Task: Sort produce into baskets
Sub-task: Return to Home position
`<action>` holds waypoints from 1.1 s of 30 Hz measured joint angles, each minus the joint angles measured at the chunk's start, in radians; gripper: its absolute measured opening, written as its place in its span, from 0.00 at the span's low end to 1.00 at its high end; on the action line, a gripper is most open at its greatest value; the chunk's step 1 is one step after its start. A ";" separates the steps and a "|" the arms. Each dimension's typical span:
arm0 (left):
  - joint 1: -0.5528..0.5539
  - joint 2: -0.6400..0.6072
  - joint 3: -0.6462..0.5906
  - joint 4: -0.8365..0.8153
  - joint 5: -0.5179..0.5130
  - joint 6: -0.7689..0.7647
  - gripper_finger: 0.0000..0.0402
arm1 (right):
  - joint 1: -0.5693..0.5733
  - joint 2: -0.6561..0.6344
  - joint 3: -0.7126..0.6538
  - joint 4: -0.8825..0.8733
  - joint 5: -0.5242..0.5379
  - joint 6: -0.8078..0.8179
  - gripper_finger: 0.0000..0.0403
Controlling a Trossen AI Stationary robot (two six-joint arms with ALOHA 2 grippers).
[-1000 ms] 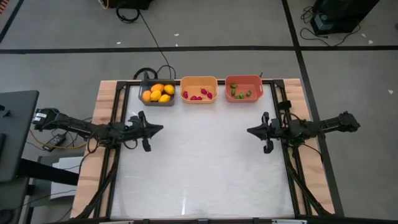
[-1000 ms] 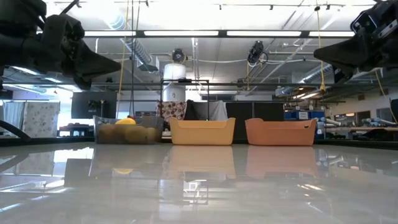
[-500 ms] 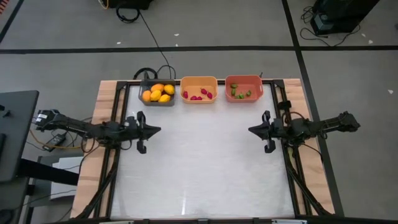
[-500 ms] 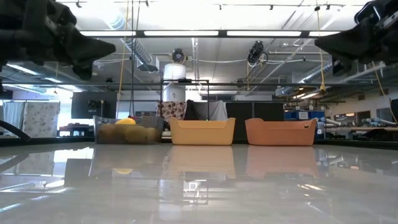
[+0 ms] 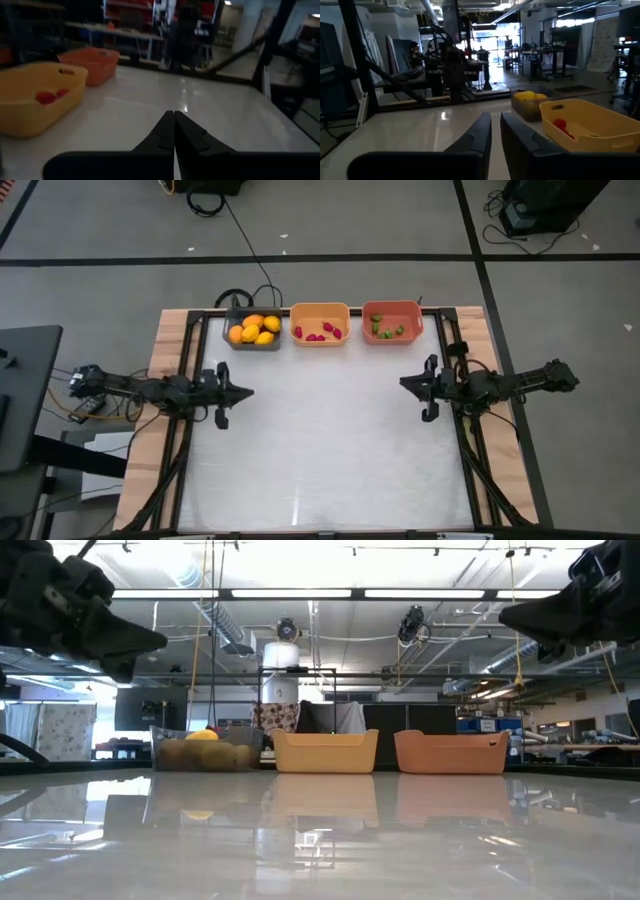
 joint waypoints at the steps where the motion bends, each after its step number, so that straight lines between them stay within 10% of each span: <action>1: 0.000 -0.016 0.000 -0.029 0.008 -0.006 0.02 | 0.000 0.000 0.000 0.000 -0.004 0.000 0.13; 33: 0.000 -0.155 0.021 -0.060 0.355 0.098 0.02 | 0.000 0.000 0.000 0.005 -0.007 0.000 0.14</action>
